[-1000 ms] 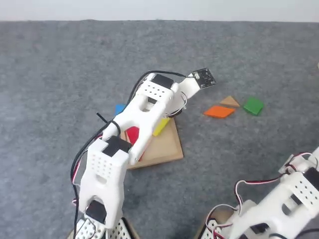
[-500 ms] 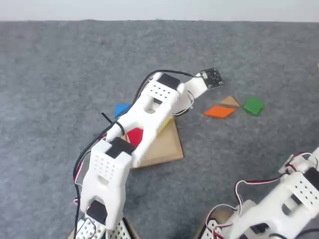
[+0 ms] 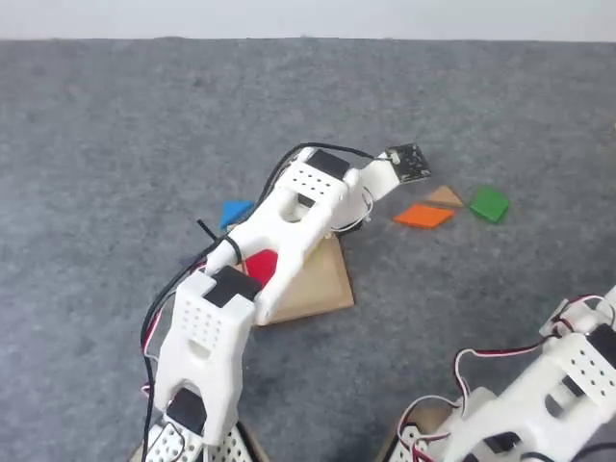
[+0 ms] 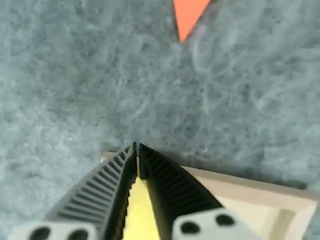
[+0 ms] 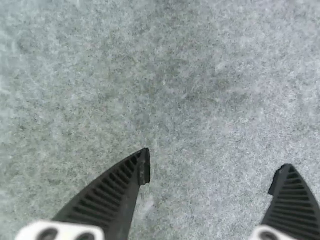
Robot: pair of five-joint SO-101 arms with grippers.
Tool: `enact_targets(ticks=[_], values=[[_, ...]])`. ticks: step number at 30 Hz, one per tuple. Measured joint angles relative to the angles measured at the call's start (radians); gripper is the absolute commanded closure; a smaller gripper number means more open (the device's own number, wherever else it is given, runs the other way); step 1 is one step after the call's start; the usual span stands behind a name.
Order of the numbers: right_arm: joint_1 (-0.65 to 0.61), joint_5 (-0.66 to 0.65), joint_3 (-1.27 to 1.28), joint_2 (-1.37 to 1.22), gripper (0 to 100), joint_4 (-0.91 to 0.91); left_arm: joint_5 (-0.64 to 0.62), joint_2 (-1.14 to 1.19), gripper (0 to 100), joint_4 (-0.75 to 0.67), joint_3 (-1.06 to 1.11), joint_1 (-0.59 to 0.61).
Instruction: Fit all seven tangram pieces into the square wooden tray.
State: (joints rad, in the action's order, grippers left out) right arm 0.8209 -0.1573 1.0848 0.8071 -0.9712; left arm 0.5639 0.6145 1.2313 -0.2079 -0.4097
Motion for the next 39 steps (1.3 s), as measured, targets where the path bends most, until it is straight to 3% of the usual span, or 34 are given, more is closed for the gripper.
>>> enact_targets(ticks=[18, 29, 39], values=[[0.0, 0.0, 0.0, 0.0, 61.9, 0.0, 0.0, -0.017, 98, 0.006, 0.011, 0.023], [0.0, 0.0, 0.0, 0.0, 61.9, 0.0, 0.002, -0.1, 98, -0.071, 0.192, 0.048], [0.0, 0.0, 0.0, 0.0, 61.9, 0.0, 0.014, -0.167, 98, -0.074, 0.21, 0.084]])
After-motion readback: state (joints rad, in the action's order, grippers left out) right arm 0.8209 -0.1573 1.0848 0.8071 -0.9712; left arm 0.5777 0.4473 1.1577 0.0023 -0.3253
